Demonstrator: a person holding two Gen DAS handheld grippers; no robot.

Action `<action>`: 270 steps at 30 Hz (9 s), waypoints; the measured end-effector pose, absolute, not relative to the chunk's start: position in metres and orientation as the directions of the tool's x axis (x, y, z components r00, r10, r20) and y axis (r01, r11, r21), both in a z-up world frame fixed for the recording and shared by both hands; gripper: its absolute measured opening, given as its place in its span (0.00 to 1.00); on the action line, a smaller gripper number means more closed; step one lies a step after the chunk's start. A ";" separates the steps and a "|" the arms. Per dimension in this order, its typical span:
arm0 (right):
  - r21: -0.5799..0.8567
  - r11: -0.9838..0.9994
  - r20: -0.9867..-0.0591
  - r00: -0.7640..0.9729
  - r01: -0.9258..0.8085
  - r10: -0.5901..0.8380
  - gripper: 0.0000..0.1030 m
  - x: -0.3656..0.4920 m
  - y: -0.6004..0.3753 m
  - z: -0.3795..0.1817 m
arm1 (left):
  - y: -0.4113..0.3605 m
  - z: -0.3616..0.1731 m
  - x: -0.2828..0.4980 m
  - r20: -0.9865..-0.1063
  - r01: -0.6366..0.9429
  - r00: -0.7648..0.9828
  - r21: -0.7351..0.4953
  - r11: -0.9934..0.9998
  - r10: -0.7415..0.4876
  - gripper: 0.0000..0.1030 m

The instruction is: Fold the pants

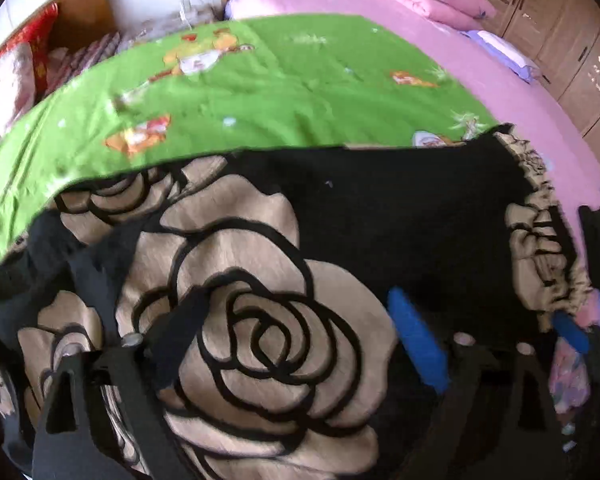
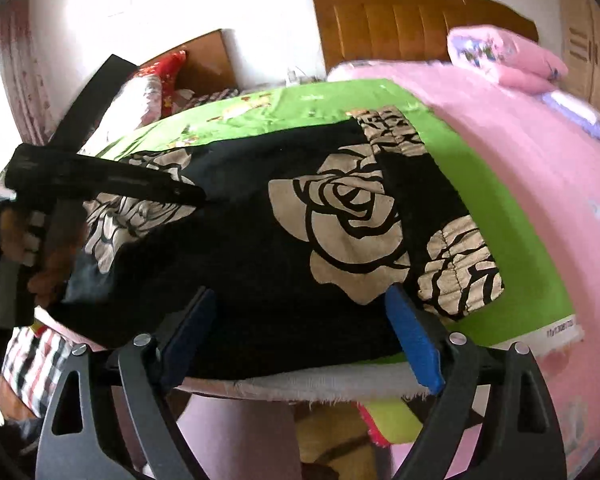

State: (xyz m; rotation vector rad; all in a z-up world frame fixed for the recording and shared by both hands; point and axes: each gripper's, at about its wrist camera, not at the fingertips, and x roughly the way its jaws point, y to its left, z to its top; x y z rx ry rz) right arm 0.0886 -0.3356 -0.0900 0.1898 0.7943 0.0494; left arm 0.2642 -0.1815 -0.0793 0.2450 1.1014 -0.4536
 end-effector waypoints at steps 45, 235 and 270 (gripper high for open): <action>0.093 0.289 -0.689 0.148 -0.953 0.709 0.84 0.288 0.197 0.014 | 0.446 -0.038 0.107 -0.695 -0.593 0.701 -0.443 0.673 0.160 0.90; 0.342 0.557 -0.679 0.211 -0.757 0.703 0.84 0.139 -0.067 -0.049 | 0.115 -0.051 0.215 -0.854 0.026 0.520 0.023 0.999 0.006 0.97; 0.352 0.699 -0.611 0.413 -0.623 0.676 0.87 0.150 -0.151 -0.039 | 0.057 -0.022 0.274 -0.857 0.126 0.515 0.055 0.991 -0.018 0.96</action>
